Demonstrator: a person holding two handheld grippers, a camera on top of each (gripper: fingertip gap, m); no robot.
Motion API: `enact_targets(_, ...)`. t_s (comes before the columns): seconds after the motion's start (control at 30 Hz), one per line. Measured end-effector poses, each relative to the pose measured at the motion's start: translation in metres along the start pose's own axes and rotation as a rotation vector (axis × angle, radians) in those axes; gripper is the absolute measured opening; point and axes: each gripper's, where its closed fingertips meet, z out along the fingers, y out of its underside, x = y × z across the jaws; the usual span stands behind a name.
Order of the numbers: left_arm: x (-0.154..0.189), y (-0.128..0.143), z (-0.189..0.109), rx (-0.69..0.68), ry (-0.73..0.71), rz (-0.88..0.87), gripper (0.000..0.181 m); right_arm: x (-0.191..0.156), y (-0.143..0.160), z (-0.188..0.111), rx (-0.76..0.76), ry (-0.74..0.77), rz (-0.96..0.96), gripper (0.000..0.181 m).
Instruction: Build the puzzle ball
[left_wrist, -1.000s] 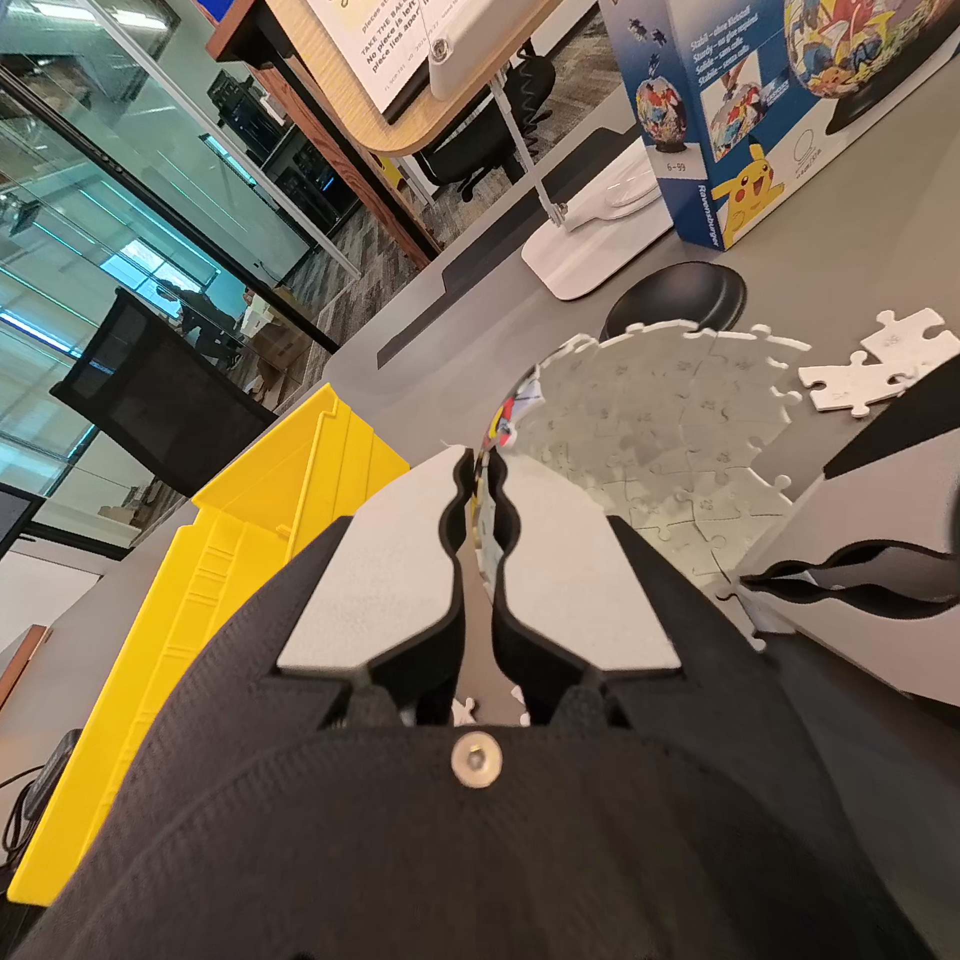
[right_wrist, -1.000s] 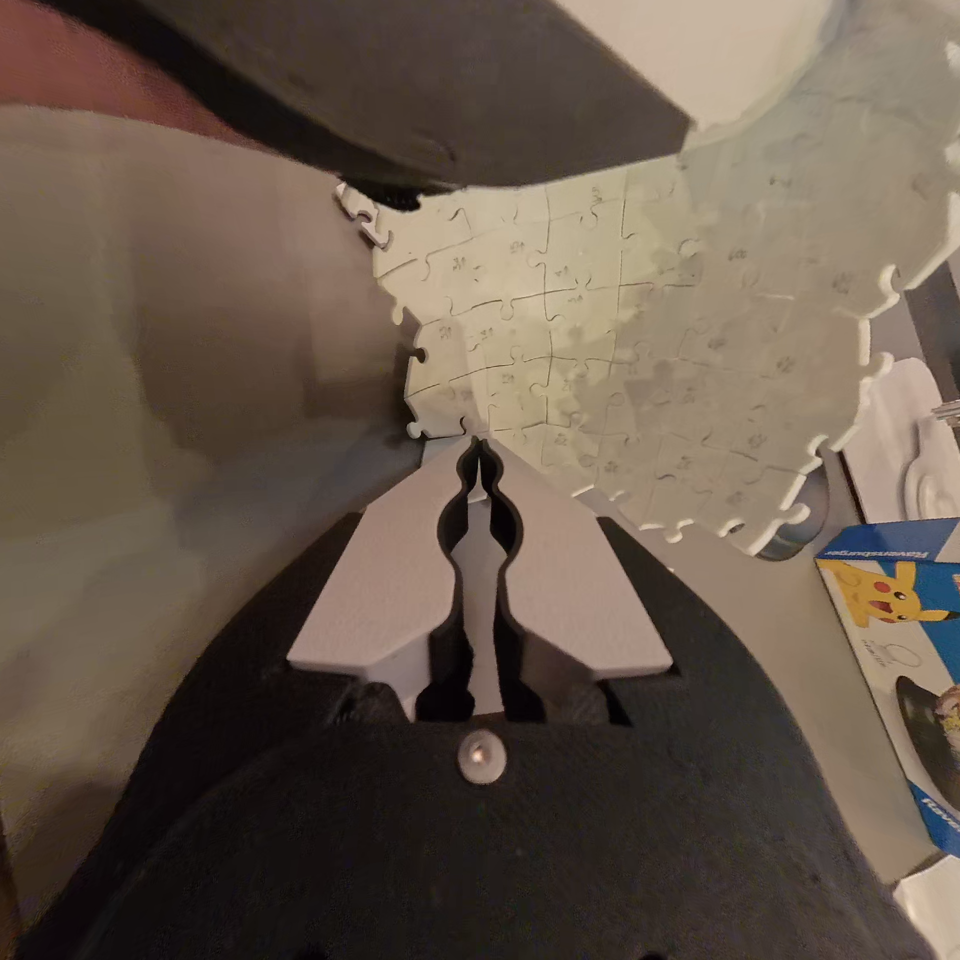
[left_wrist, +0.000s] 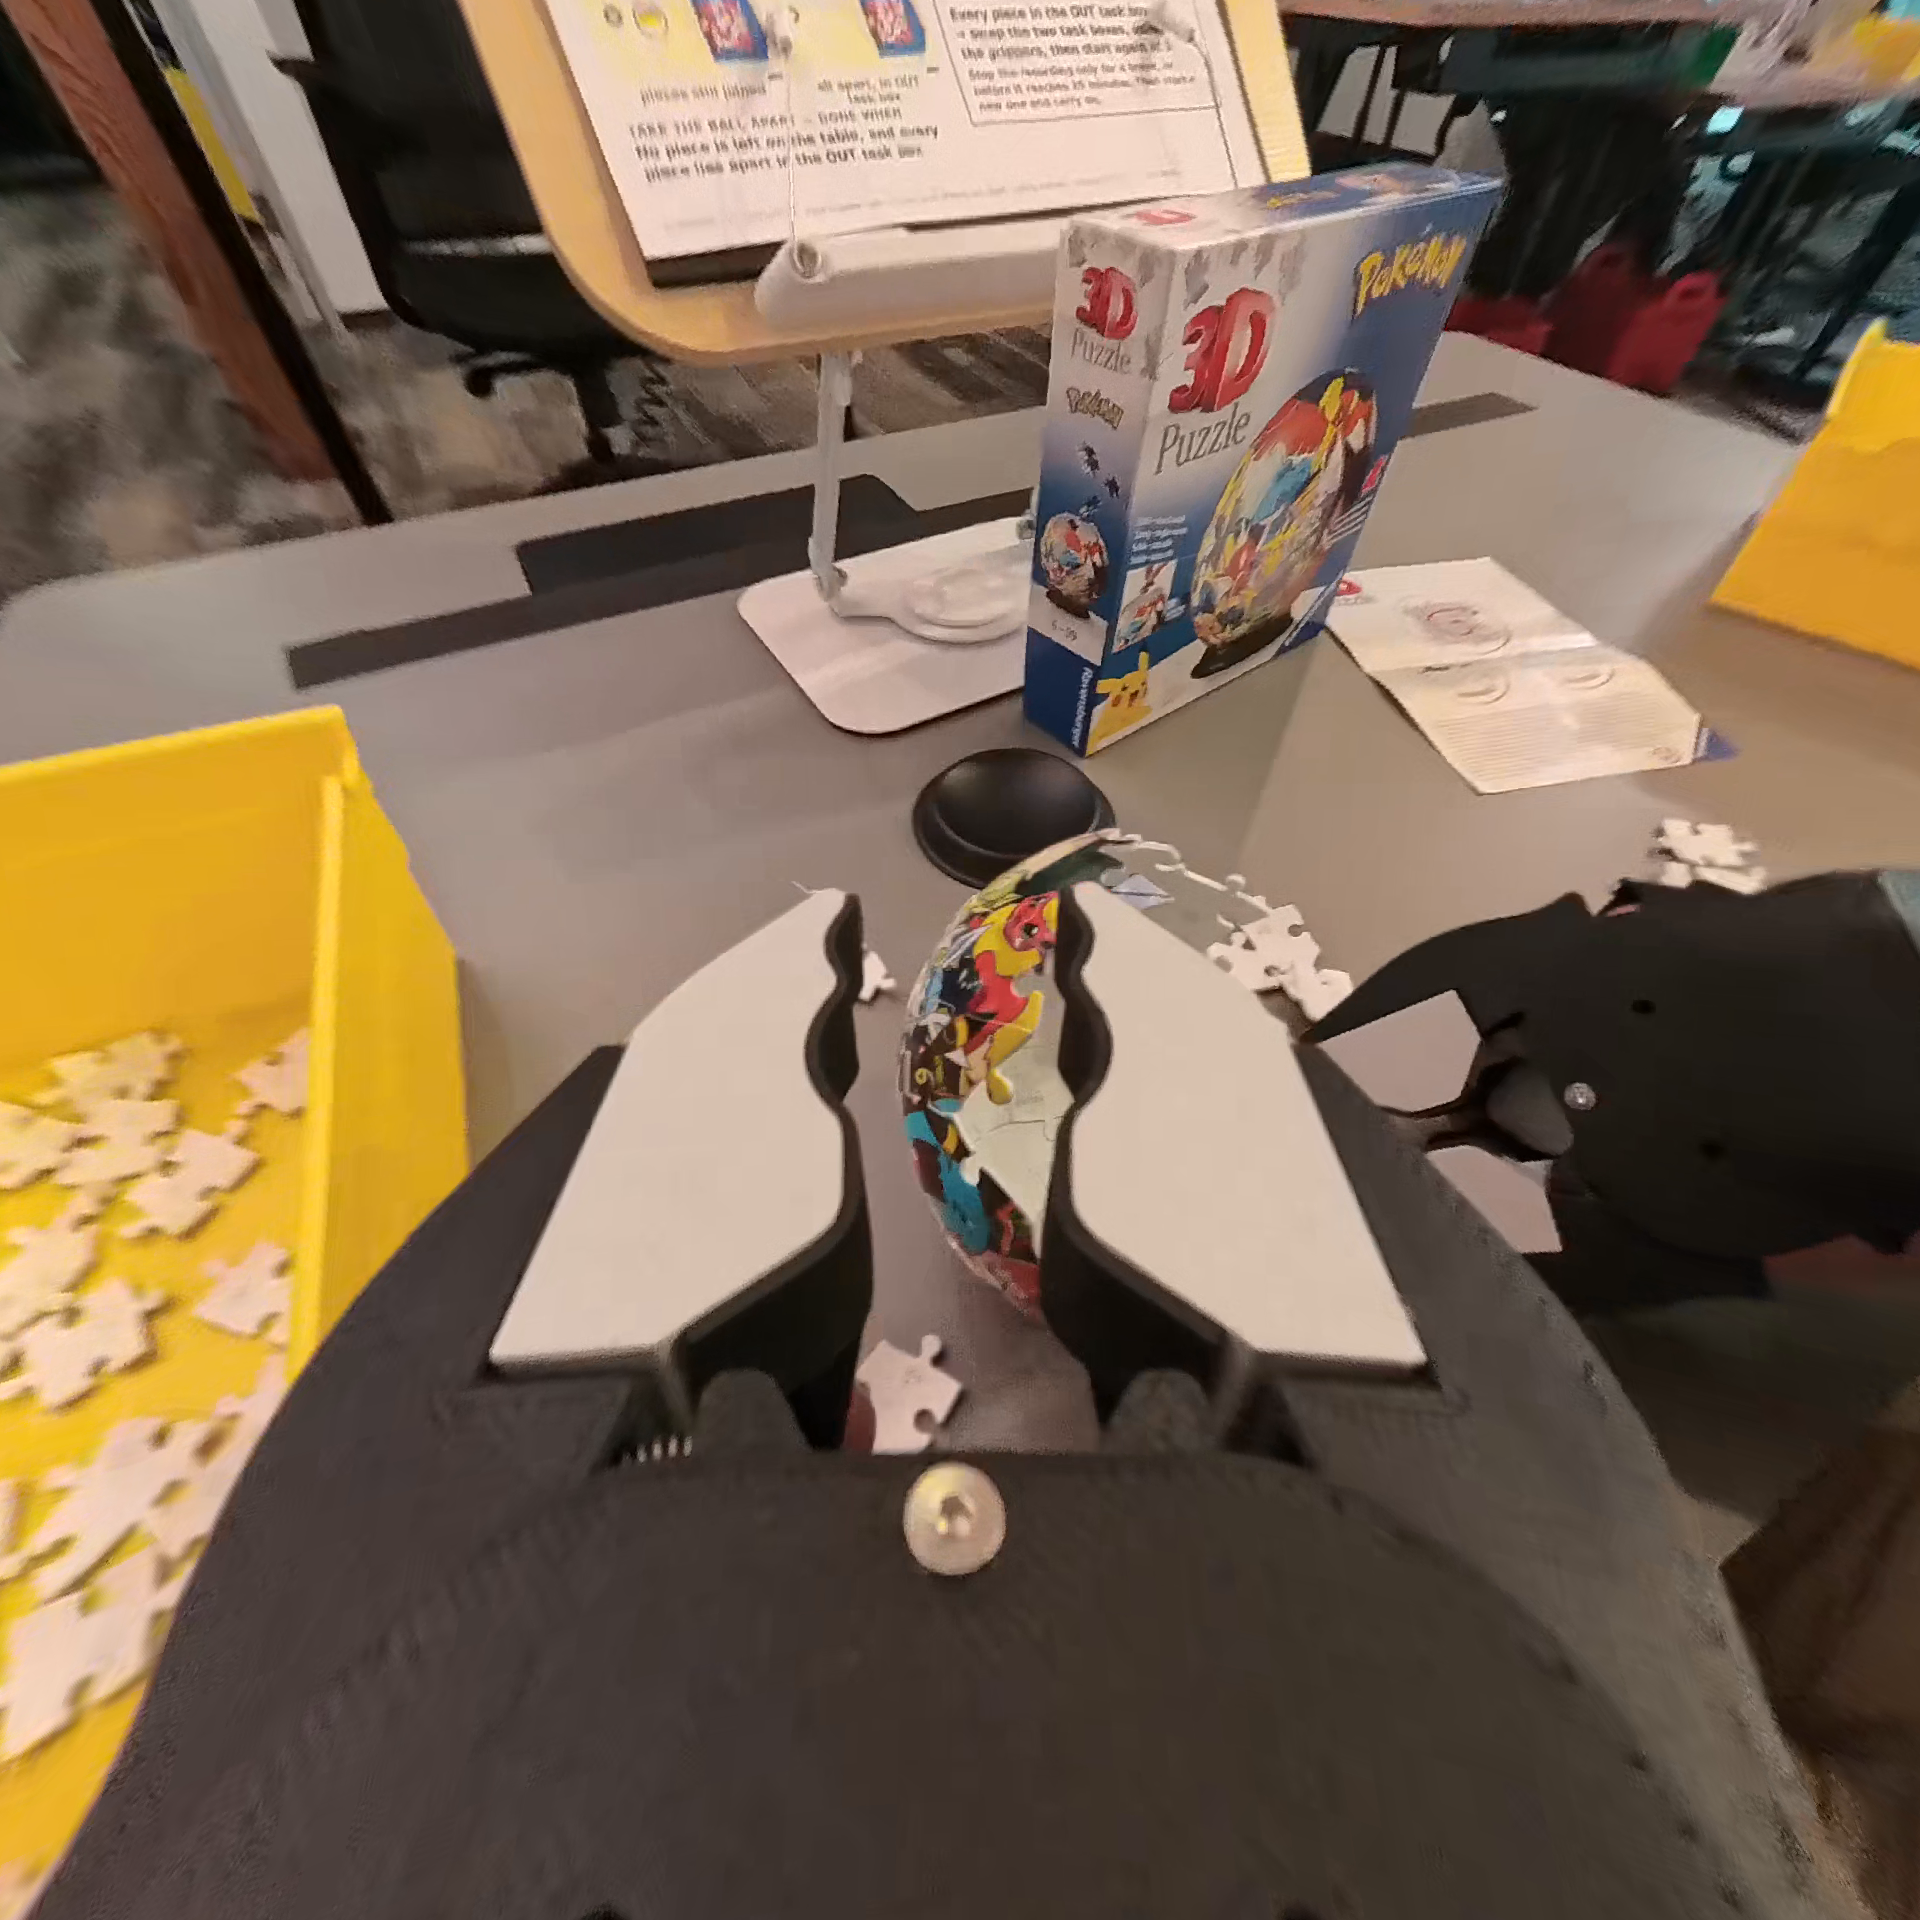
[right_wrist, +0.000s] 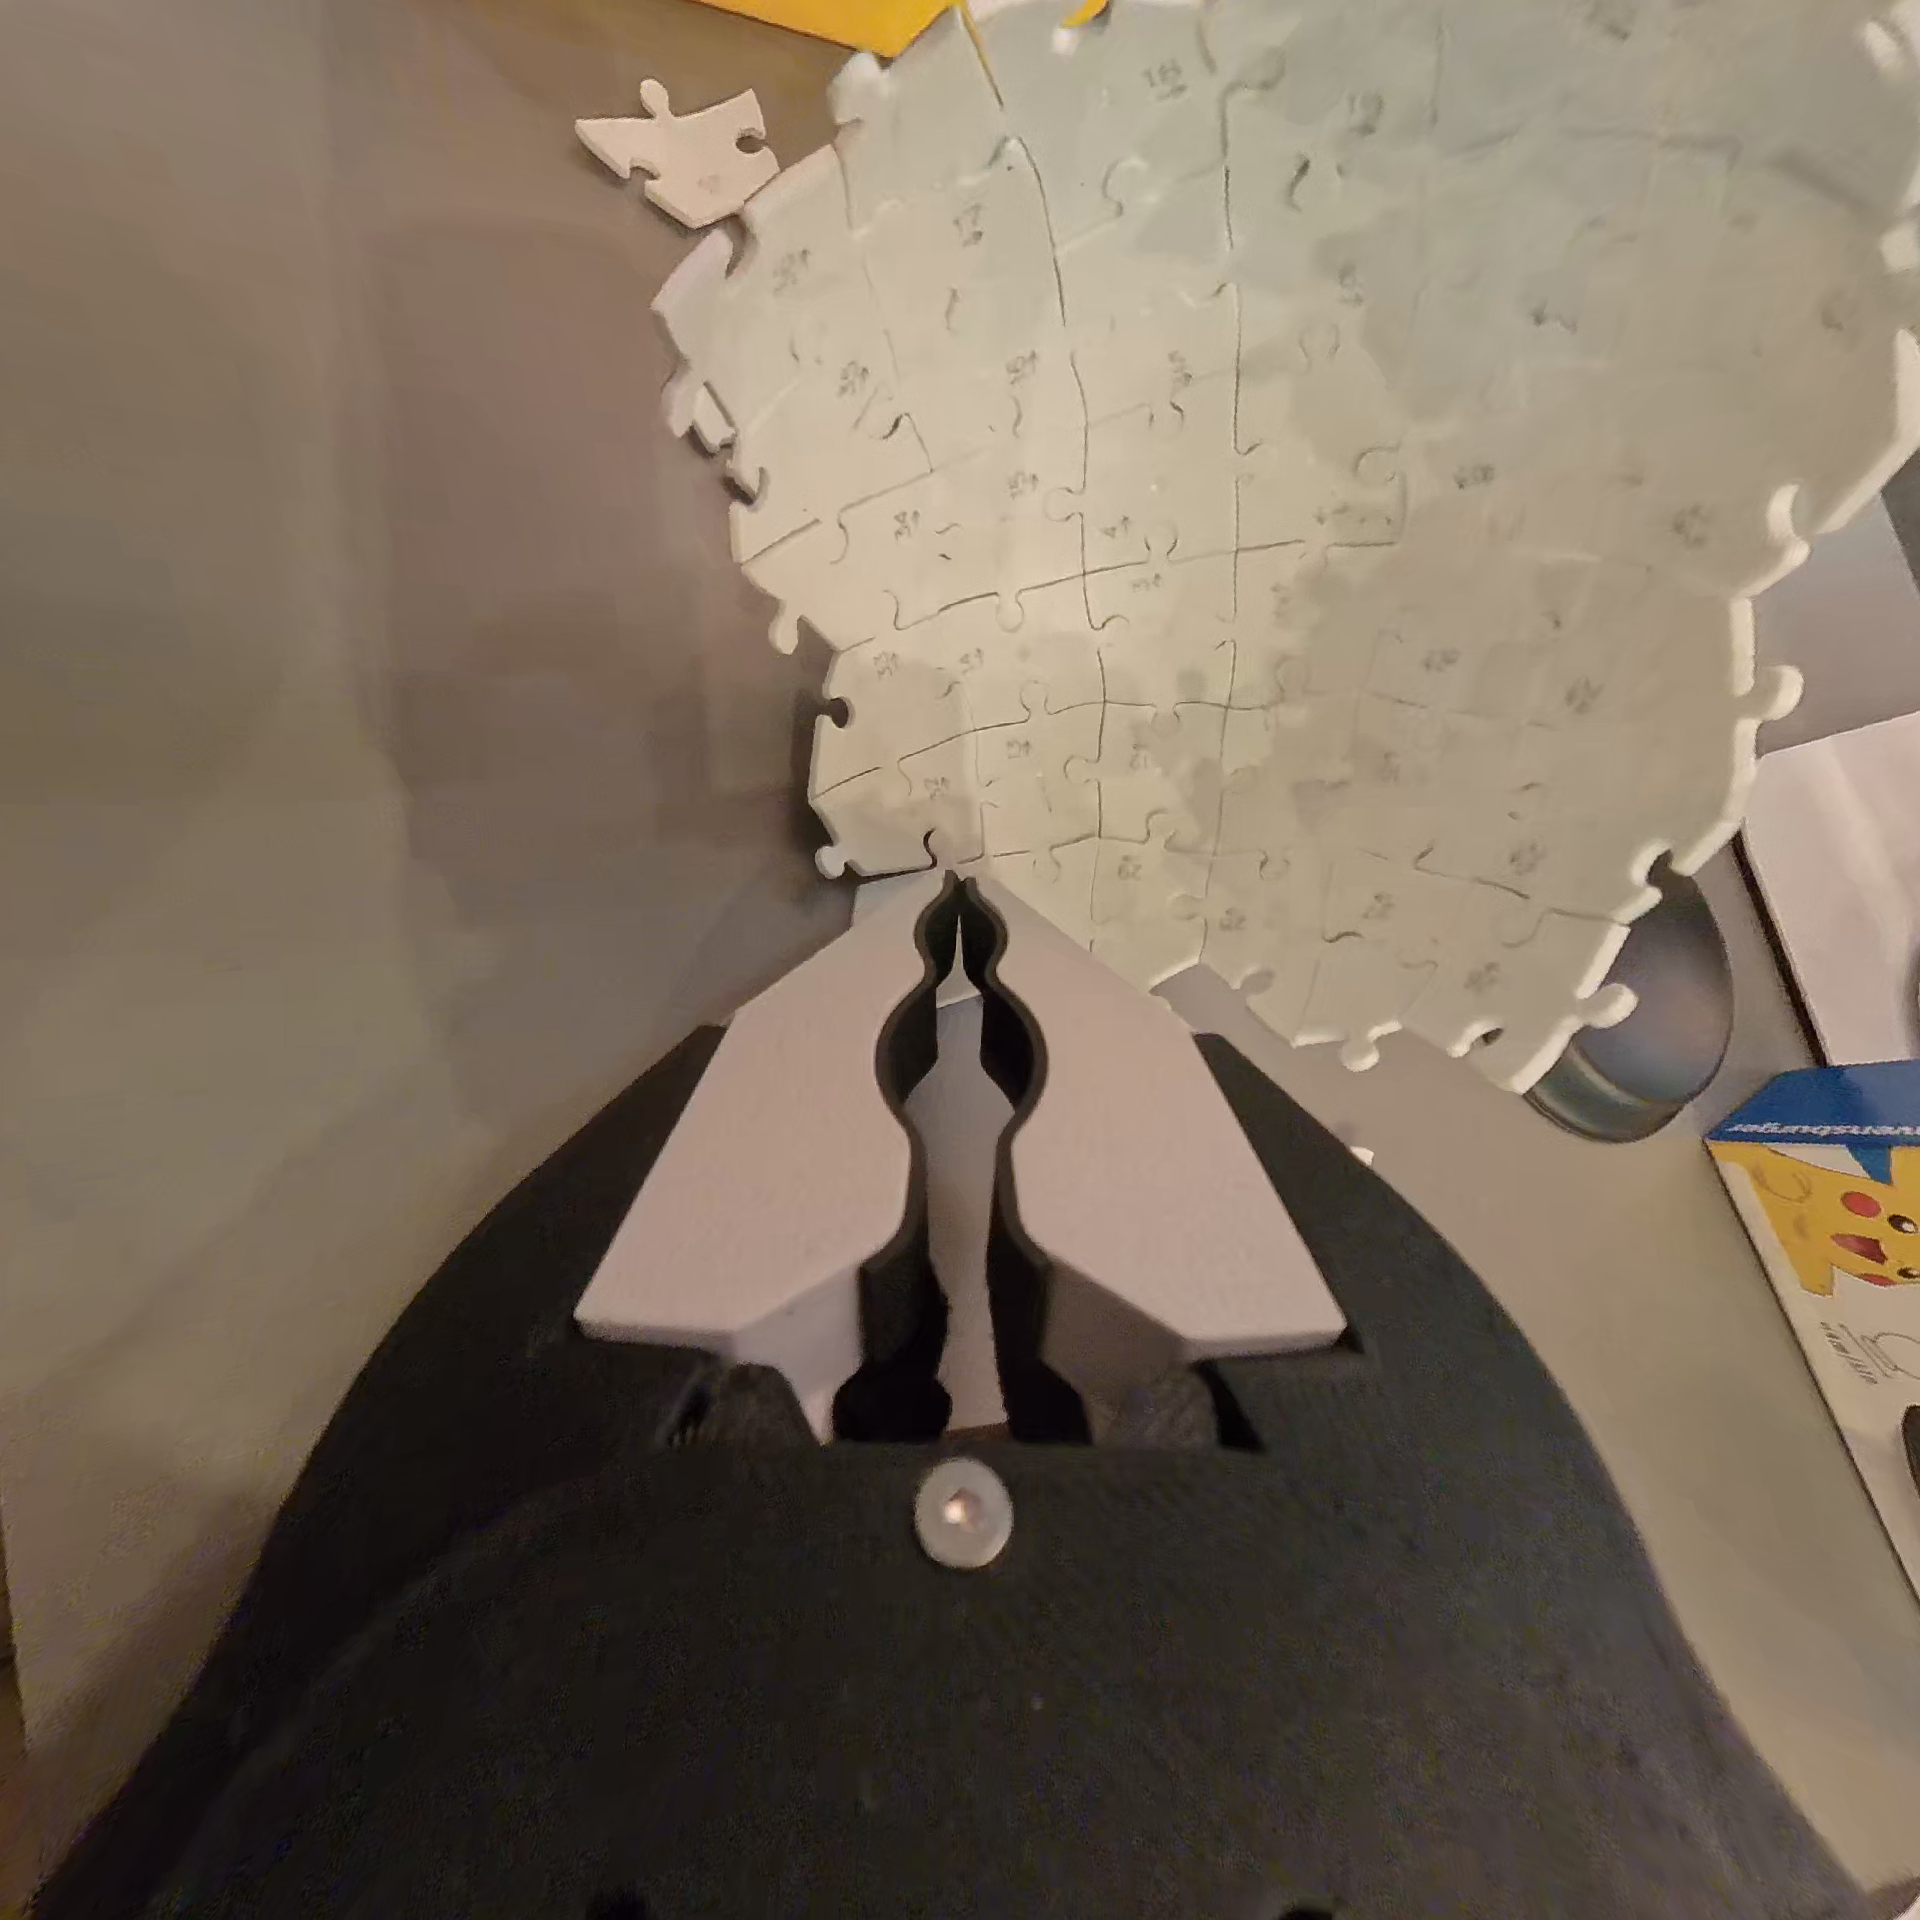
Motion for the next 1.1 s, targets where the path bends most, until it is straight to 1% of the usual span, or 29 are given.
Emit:
enact_targets(0.1,0.003,0.010,0.013,-0.055,0.096,-0.081,0.037,0.000,0.000,0.000,-0.002,-0.004,-0.003,0.000)
enact_targets(0.2,-0.005,0.009,0.020,-0.033,0.128,-0.158,0.036,0.000,0.000,0.000,-0.007,-0.016,0.003,0.000)
enact_targets(0.3,-0.008,0.009,0.027,-0.029,0.204,-0.268,0.036,-0.001,0.000,0.000,-0.009,-0.026,0.003,0.000)
enact_targets(0.37,-0.011,0.009,0.030,-0.013,0.238,-0.312,0.036,-0.001,0.000,0.000,-0.010,-0.030,0.000,0.000)
enact_targets(0.43,-0.007,0.011,0.033,-0.034,0.296,-0.369,0.036,-0.001,0.000,0.000,-0.012,-0.032,0.003,0.000)
enact_targets(0.5,-0.012,0.018,0.037,-0.072,0.262,-0.352,0.033,-0.001,0.000,0.000,-0.013,-0.032,0.001,0.000)
enact_targets(0.57,-0.013,0.024,0.038,-0.104,0.258,-0.351,0.031,-0.001,0.000,0.000,-0.014,-0.031,0.000,0.000)
enact_targets(0.8,0.007,0.028,0.032,-0.135,0.472,-0.508,0.036,-0.001,0.001,0.001,-0.018,-0.028,-0.002,0.000)
enact_targets(1.1,0.009,0.027,0.033,-0.129,0.487,-0.512,0.032,-0.002,-0.001,0.001,-0.026,-0.030,0.001,0.000)
